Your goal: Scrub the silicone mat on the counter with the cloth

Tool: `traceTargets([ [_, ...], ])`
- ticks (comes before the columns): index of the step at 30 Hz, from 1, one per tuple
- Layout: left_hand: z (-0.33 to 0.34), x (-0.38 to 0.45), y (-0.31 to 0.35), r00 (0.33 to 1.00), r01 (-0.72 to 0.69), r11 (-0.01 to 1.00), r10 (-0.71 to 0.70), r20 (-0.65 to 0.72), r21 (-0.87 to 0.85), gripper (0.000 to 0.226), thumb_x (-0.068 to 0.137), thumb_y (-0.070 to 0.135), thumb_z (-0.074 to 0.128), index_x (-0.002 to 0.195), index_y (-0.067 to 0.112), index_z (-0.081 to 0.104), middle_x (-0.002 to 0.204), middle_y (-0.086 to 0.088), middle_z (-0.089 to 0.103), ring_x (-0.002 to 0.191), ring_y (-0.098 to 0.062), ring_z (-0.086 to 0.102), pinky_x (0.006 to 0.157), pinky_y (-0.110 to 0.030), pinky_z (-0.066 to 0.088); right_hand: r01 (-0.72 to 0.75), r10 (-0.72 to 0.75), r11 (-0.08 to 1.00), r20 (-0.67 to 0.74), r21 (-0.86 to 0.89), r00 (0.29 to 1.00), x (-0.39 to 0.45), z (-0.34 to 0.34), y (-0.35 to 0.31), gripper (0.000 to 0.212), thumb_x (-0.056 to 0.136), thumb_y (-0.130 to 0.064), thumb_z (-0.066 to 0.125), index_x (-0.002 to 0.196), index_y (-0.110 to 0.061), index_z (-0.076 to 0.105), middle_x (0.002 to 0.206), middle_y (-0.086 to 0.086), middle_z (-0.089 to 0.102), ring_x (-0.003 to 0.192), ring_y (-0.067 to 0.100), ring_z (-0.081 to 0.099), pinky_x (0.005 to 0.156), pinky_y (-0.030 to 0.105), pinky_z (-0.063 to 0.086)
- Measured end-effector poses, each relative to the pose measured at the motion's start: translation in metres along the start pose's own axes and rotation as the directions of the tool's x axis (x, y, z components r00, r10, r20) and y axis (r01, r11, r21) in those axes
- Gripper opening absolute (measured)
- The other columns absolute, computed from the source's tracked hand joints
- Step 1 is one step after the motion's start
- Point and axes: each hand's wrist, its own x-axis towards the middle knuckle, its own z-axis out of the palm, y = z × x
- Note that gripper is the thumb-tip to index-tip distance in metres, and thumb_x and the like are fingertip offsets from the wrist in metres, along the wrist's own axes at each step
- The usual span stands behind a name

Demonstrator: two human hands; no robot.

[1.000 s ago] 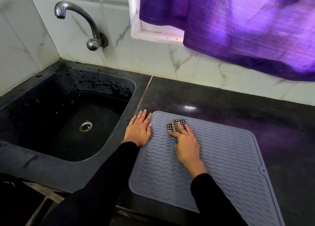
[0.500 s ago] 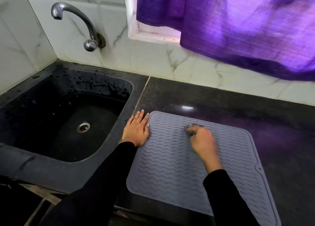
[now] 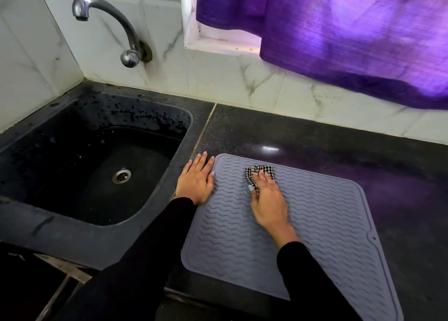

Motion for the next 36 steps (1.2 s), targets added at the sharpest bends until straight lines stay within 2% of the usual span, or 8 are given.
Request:
traceTargets([
  [5, -0.003, -0.001, 0.002, 1.000, -0.002, 1.000, 0.002, 0.023, 0.009, 0.084, 0.074, 0.052, -0.011, 0.147, 0.023, 0.018, 0.157, -0.001, 0.011, 0.144, -0.015, 0.006, 0.116, -0.031, 0.001, -0.172, 0.189, 0.876, 0.006, 0.452, 0.982, 0.006, -0.015, 0.007, 0.034, 0.097, -0.027, 0.045, 0.130, -0.024, 0.053, 0.133, -0.001, 0.055, 0.119, 0.019, 0.050, 0.105, 0.034, 0.037],
  [10, -0.003, -0.001, 0.000, 1.000, -0.007, 1.000, 0.007, 0.018, -0.010, 0.085, 0.074, 0.052, -0.009, 0.147, 0.021, 0.021, 0.156, -0.002, 0.014, 0.144, -0.015, 0.009, 0.116, -0.032, 0.003, -0.346, 0.482, 0.202, 0.215, 0.916, 0.850, 0.028, -0.033, 0.012, 0.034, 0.097, -0.024, 0.046, 0.119, -0.003, 0.058, 0.119, 0.013, 0.063, 0.107, 0.024, 0.059, 0.100, 0.040, 0.045],
  [14, -0.002, 0.000, 0.000, 1.000, -0.005, 1.000, 0.005, 0.020, -0.004, 0.085, 0.074, 0.052, -0.010, 0.147, 0.022, 0.020, 0.156, -0.001, 0.014, 0.144, -0.015, 0.008, 0.116, -0.032, 0.003, -0.203, 0.414, 0.681, -0.141, 0.703, 0.899, 0.019, -0.032, 0.003, 0.037, 0.097, -0.026, 0.045, 0.130, -0.013, 0.053, 0.116, -0.003, 0.059, 0.106, 0.013, 0.054, 0.097, 0.029, 0.042],
  [19, -0.002, 0.001, 0.000, 1.000, 0.002, 1.000, -0.002, 0.017, -0.009, 0.084, 0.074, 0.052, -0.010, 0.147, 0.022, 0.020, 0.156, -0.002, 0.013, 0.144, -0.015, 0.008, 0.116, -0.032, 0.002, 0.022, -0.014, 0.993, -0.068, 0.113, 0.998, -0.005, 0.019, -0.023, 0.052, 0.099, -0.036, 0.025, 0.145, -0.013, 0.031, 0.148, 0.004, 0.036, 0.138, 0.017, 0.030, 0.114, 0.026, 0.013],
  [22, -0.001, 0.000, 0.000, 1.000, -0.005, 1.000, 0.005, 0.009, -0.001, 0.083, 0.075, 0.051, -0.010, 0.147, 0.021, 0.020, 0.156, -0.003, 0.013, 0.144, -0.016, 0.008, 0.116, -0.033, 0.002, 0.042, -0.050, 0.990, -0.053, -0.135, 0.997, -0.006, 0.030, -0.022, 0.063, 0.094, -0.044, 0.009, 0.148, -0.013, 0.016, 0.157, 0.006, 0.014, 0.145, 0.017, 0.008, 0.114, 0.027, -0.007],
  [29, -0.001, 0.001, 0.000, 0.999, -0.026, 1.000, 0.026, 0.025, 0.005, 0.082, 0.076, 0.049, -0.010, 0.148, 0.020, 0.016, 0.157, -0.003, 0.010, 0.145, -0.016, 0.006, 0.116, -0.032, -0.001, 0.029, -0.011, 0.982, 0.099, -0.186, 0.995, 0.004, 0.025, -0.023, 0.059, 0.099, -0.039, 0.024, 0.150, -0.018, 0.002, 0.158, 0.003, -0.006, 0.145, 0.015, -0.009, 0.114, 0.028, -0.011],
  [33, -0.006, 0.001, -0.002, 0.995, -0.031, 0.999, 0.034, 0.089, -0.027, 0.082, 0.076, 0.051, -0.009, 0.148, 0.020, 0.013, 0.157, -0.003, 0.006, 0.145, -0.016, 0.002, 0.116, -0.033, -0.002, -0.069, 0.036, 0.960, 0.124, 0.272, 0.992, 0.014, 0.010, -0.019, 0.046, 0.101, -0.029, 0.032, 0.146, -0.021, 0.026, 0.155, -0.006, 0.013, 0.144, 0.009, 0.008, 0.116, 0.029, 0.002],
  [36, -0.014, 0.007, -0.006, 0.980, -0.010, 0.992, 0.034, 0.195, -0.123, 0.061, 0.092, 0.044, 0.011, 0.148, 0.018, 0.015, 0.157, -0.005, 0.004, 0.145, -0.018, 0.000, 0.115, -0.034, -0.003, -0.277, 0.219, 0.545, 0.184, 0.791, 0.958, 0.026, -0.005, -0.016, 0.037, 0.100, -0.017, 0.037, 0.134, -0.007, 0.048, 0.142, 0.005, 0.045, 0.127, 0.013, 0.043, 0.107, 0.024, 0.032],
])
